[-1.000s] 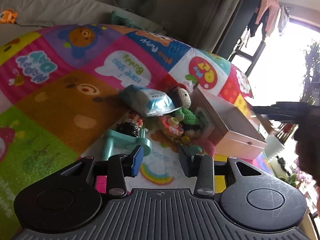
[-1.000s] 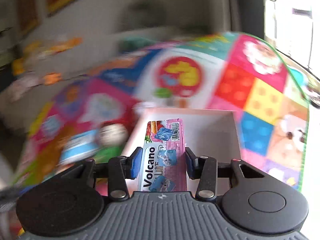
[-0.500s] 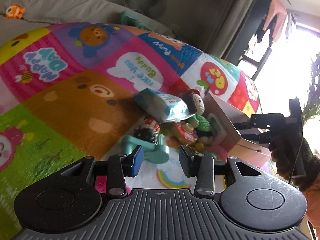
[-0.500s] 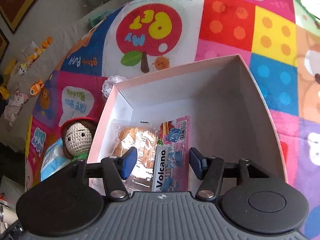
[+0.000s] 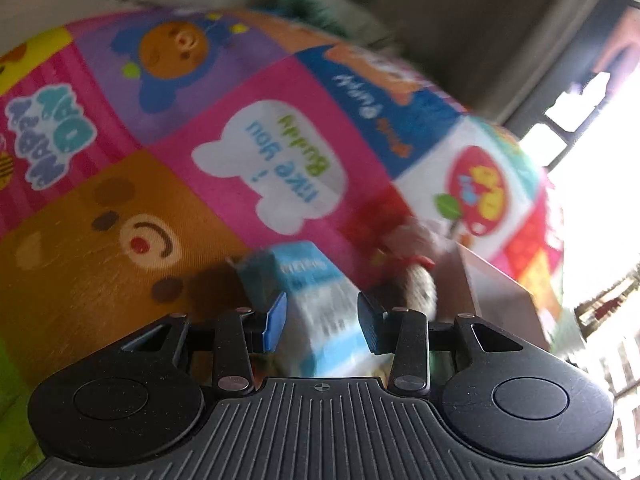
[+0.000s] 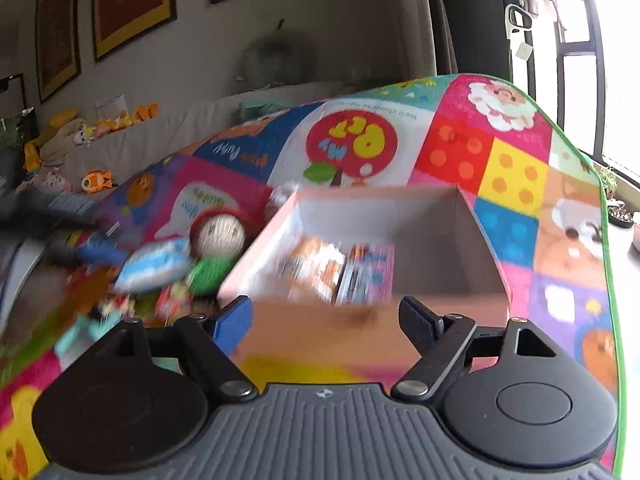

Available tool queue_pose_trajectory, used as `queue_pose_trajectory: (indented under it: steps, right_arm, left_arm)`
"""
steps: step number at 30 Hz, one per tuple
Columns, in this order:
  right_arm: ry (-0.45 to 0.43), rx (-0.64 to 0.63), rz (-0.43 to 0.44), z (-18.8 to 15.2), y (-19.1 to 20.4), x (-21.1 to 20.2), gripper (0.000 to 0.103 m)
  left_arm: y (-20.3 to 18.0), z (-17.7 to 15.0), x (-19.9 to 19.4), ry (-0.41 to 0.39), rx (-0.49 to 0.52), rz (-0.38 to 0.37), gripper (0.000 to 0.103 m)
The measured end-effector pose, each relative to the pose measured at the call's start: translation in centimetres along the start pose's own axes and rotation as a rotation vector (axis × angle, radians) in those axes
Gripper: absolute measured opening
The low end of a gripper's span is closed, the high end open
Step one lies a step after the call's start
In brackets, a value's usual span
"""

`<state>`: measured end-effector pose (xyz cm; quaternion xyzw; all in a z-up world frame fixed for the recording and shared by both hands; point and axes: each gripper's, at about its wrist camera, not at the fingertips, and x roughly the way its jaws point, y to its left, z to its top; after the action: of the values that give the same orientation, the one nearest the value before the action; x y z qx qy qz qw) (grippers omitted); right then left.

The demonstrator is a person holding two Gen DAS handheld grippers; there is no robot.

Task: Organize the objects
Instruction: 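Grasp the blue snack packet with the left gripper and lift it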

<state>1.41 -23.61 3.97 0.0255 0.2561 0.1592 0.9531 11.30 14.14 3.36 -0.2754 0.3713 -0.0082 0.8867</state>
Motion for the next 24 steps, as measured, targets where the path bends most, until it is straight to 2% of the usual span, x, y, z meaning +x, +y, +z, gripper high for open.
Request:
queue_pose_trajectory:
  steps: [3,4,7,8,9,14,18,24]
  right_arm:
    - [0.023,0.000,0.025,-2.4,0.5,-0.6,0.085]
    - [0.031,-0.002,0.035,-3.1,0.6,-0.6,0.086]
    - [0.022,-0.020,0.038,-3.7,0.9,-0.5,0.088]
    - [0.007,-0.015,0.043,-3.8,0.9,-0.7,0.097]
    - [0.004,-0.011,0.046,-3.9,0.8,-0.7,0.099]
    - [0.008,-0.010,0.054,-4.0,0.9,-0.7,0.100]
    - [0.025,-0.005,0.053,-4.1,1.0,-0.6,0.103]
    - [0.100,0.012,0.057,-4.0,0.6,0.6,0.103]
  left_arm:
    - [-0.9,1.4,3.2,0.074,0.019,0.070,0.045]
    - [-1.2,1.5,3.8,0.078,0.028,0.079,0.052]
    - [-2.3,1.9,5.2,0.075,0.070,0.117,0.058]
    - [-2.6,1.9,5.5,0.071,0.085,0.127,0.058]
    - [-2.9,1.9,5.8,0.062,0.100,0.133,0.058]
    - [-3.9,1.3,6.6,0.023,0.156,0.166,0.059]
    - [-3.7,1.2,7.2,0.022,0.250,0.136,0.059]
    - [-1.4,0.9,5.1,0.040,0.195,0.021,0.053]
